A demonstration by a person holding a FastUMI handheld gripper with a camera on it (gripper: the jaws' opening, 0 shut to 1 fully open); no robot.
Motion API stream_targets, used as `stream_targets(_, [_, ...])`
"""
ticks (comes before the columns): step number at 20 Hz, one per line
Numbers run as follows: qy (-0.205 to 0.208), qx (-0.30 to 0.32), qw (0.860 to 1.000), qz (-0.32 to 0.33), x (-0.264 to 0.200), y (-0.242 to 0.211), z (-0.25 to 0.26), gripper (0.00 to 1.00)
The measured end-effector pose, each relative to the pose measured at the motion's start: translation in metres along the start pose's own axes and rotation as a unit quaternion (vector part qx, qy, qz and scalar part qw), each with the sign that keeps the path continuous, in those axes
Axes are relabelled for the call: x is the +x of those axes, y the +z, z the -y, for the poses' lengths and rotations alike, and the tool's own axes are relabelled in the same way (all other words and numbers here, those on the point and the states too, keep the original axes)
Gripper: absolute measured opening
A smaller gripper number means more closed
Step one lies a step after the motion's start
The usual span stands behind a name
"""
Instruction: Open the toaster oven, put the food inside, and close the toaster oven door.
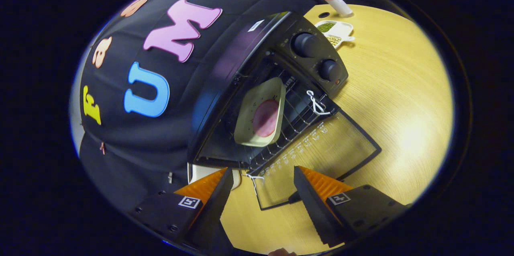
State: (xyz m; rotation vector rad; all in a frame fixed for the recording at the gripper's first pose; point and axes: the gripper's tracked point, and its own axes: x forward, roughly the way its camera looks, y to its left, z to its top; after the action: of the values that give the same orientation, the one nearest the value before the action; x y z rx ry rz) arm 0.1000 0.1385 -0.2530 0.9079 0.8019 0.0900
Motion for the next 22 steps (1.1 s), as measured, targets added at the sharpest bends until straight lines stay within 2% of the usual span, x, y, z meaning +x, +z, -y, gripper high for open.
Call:
stream_targets(4, [-0.03,-0.101,0.994,-0.021,-0.022,-0.023,0.011,0.99])
stream_targets(8, [-0.065,-0.189,0.979,-0.036,-0.032,-0.038,0.036,0.99])
stream_targets(14, [-0.138,-0.316,0.938,-0.047,-0.028,-0.052,0.089,0.99])
stream_targets(18, [-0.175,-0.355,0.917,-0.05,-0.012,-0.059,0.113,0.99])
stream_targets(22, [-0.213,-0.374,0.902,-0.032,0.006,-0.052,0.127,1.0])
